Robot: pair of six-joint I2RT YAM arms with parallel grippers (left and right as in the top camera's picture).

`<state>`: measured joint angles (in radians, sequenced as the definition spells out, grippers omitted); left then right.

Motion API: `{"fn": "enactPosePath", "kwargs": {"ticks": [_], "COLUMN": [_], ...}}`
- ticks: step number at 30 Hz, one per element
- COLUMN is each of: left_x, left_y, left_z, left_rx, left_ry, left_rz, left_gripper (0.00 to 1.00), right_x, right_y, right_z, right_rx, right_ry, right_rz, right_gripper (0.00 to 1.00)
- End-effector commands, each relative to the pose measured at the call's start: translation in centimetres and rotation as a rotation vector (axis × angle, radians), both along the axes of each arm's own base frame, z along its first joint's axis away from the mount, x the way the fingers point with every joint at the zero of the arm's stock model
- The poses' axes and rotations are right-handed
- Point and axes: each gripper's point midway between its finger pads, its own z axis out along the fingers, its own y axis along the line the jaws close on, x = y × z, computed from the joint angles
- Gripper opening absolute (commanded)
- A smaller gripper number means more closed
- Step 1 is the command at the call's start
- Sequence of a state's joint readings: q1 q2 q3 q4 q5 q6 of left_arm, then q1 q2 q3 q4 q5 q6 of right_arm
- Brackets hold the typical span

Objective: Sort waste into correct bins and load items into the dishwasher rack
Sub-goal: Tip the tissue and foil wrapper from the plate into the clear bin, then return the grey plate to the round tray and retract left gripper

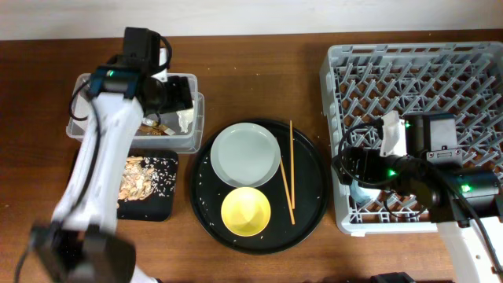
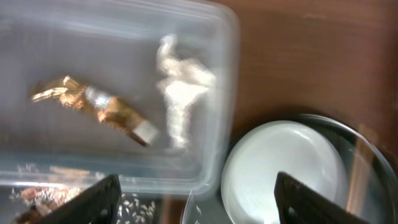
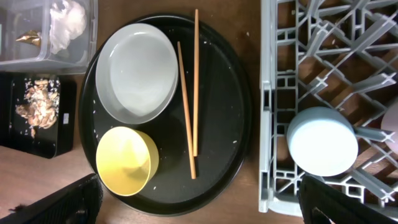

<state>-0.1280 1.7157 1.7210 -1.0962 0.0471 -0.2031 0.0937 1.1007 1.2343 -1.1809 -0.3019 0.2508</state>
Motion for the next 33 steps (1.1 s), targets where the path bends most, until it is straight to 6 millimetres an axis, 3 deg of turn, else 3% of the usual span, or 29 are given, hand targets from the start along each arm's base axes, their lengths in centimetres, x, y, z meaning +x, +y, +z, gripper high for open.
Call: {"fn": "enactPosePath", "kwargs": {"ticks": [1,2,7,14,16,18,21,25,33], "left_x": [-7.2,-9.1,-13.5,-14.1,-15.4,-14.6,-12.6,-13.4,-19.0], "left_y": [-5.2,-5.8,-7.6,-7.8,-6.8,-5.4,-5.2,-3.8,0.2], "left_z": [7.3,8.4,9.9,9.7,9.6,11.5,14.1,11.4,1.9], "left_rx": [0.020,0.066,0.094,0.097,0.123,0.198,0.197,0.109,0.094], "left_ry": [-0.117,-0.138,-0.155,-0.140,-0.109,-0.243,-0.538,-0.779,-0.940], "left_rz": [-0.368,-0.401,-0.505,-0.518,-0.522,-0.494,-0.426,-0.368,-0.273], "left_gripper": [0.93,0.99,0.99,0.99,0.99,0.99,1.00,1.00,0.99], "right_x": [0.0,-0.2,-0.1,-0.1,-0.1,-0.1,-0.1,-0.1,-0.1], "right_y": [0.2,0.2,0.2,0.2,0.2,0.2,0.2,0.2,0.2], "right_z": [0.4,0.3,0.3,0.3,0.3,0.3,0.3,0.3,0.3], "right_rx": [0.002,0.000,0.001,0.001,0.001,0.001,0.001,0.001,0.001], "right_ry": [-0.008,-0.001,-0.001,-0.001,-0.001,-0.001,-0.001,-0.001,-0.001], "right_rz": [0.013,0.013,0.012,0.012,0.012,0.012,0.012,0.012,0.012], "right_gripper": [1.00,0.98,0.98,0.98,0.98,0.99,0.98,0.98,0.98]}}
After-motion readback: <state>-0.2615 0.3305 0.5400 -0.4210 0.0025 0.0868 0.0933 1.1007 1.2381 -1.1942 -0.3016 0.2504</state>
